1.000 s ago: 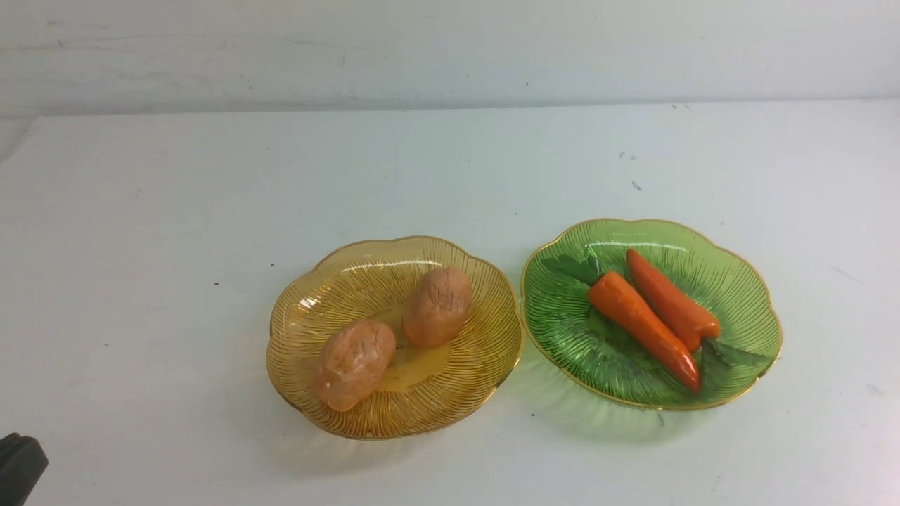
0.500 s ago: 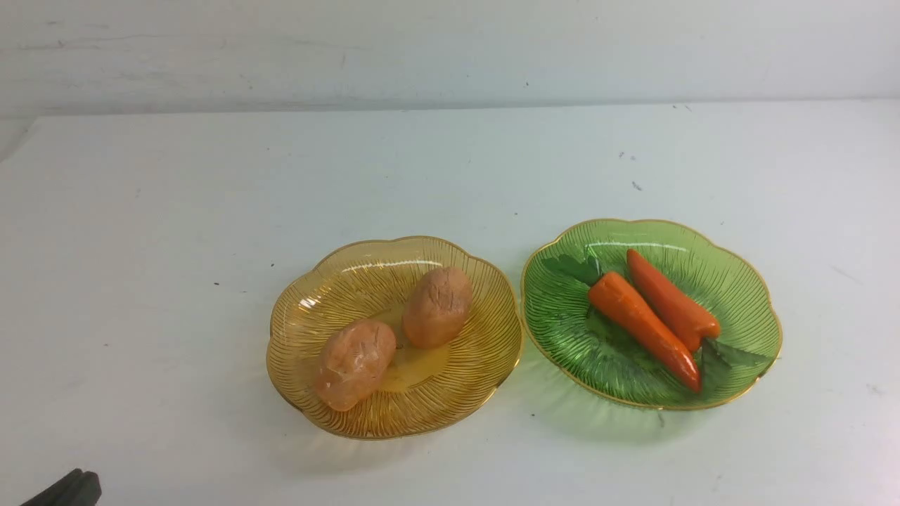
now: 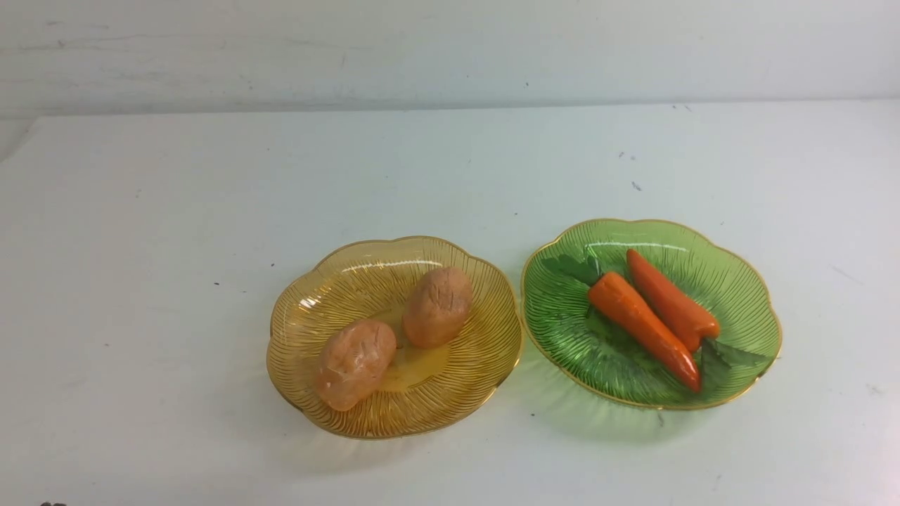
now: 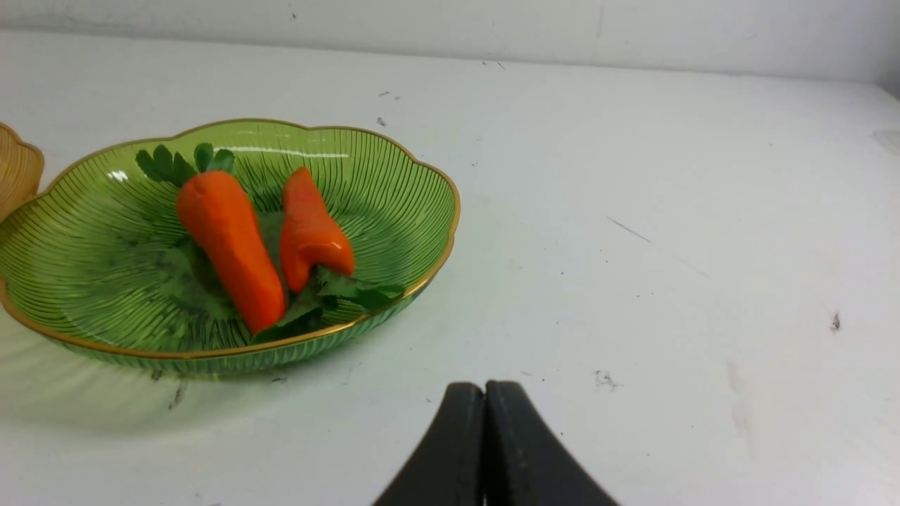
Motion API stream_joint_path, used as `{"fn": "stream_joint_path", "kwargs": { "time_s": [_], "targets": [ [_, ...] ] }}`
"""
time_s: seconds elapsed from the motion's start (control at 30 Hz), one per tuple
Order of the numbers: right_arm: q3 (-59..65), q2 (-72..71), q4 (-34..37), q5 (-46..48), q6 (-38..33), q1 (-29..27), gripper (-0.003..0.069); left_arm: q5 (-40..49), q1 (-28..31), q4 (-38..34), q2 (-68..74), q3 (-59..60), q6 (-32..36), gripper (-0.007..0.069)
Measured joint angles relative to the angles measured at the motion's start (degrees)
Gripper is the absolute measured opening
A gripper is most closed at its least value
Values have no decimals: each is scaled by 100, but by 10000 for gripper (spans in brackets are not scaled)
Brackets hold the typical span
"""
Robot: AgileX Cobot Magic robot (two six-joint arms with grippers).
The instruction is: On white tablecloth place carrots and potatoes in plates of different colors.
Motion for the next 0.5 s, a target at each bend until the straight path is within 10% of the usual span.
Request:
{"fn": "stream_joint_path", "kwargs": {
  "time_s": [0.5],
  "targets": [
    [0,0,0,0,0,0,-15,87,-113,34,0,0,0,-3]
  ]
}}
